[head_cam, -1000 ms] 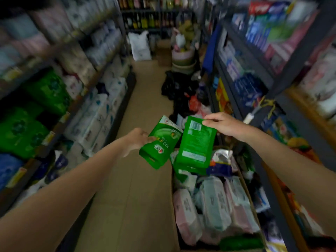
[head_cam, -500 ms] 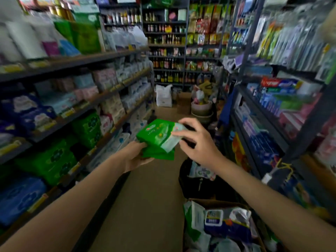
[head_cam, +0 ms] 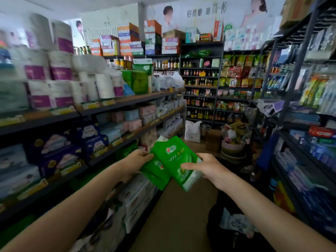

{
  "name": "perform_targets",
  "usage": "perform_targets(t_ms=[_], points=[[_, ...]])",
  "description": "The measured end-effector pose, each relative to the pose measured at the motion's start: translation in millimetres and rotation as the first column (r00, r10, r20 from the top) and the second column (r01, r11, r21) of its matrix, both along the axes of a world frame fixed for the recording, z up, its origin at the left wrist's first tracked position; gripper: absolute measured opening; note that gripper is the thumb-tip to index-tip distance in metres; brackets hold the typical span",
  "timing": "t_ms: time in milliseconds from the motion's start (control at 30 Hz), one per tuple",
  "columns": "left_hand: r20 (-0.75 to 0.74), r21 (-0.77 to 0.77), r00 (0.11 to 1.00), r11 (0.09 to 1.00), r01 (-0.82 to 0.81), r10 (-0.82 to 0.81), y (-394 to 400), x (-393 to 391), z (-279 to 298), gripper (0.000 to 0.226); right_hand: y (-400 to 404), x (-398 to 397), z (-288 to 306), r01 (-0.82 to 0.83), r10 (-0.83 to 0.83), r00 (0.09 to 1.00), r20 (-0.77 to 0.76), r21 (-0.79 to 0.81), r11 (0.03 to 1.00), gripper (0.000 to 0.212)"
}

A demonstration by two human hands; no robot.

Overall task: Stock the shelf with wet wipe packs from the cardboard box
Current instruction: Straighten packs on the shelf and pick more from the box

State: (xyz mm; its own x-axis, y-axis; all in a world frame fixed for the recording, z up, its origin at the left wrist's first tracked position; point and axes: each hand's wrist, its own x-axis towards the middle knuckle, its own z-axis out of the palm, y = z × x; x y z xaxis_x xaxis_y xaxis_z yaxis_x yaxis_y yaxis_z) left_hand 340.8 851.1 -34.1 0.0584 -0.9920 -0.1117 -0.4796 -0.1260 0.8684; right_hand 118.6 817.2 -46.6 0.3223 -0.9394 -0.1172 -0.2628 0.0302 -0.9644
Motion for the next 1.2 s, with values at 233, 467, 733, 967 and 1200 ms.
perform_targets(t_ms=[233,467,733,967,1200], points=[[0.390,0.048,0.914,0.994,0.103,-0.113,70.1,150.8,54.7,0.029,30.5,96.6,86.8,-0.409,0.274,0.886,-0.373,-0.352,0.842,0.069],[0.467,0.132,0.869,0.984,0.116,-0.166,159.2,245.7,116.9,0.029,93.4,273.5,104.5,-0.773,0.467,0.599,-0.651,-0.318,0.549,0.063],[-0.493,-0.237,0.855,0.920,-0.313,0.163,286.1,372.8,140.8,0.053,144.3,403.7,125.3,-0.589,0.642,0.767,-0.011,-0.409,0.697,0.071],[-0.427,-0.446,0.765,0.623,-0.642,0.483,366.7,410.1,156.8,0.038,228.8,541.3,151.7,-0.657,0.775,0.499,0.388,-0.413,0.630,0.029],[0.200,-0.504,0.624,0.626,-0.596,0.755,450.7,454.3,216.3,0.049,301.8,623.6,203.7,-0.578,0.850,0.507,-0.144,-0.788,0.211,0.084]])
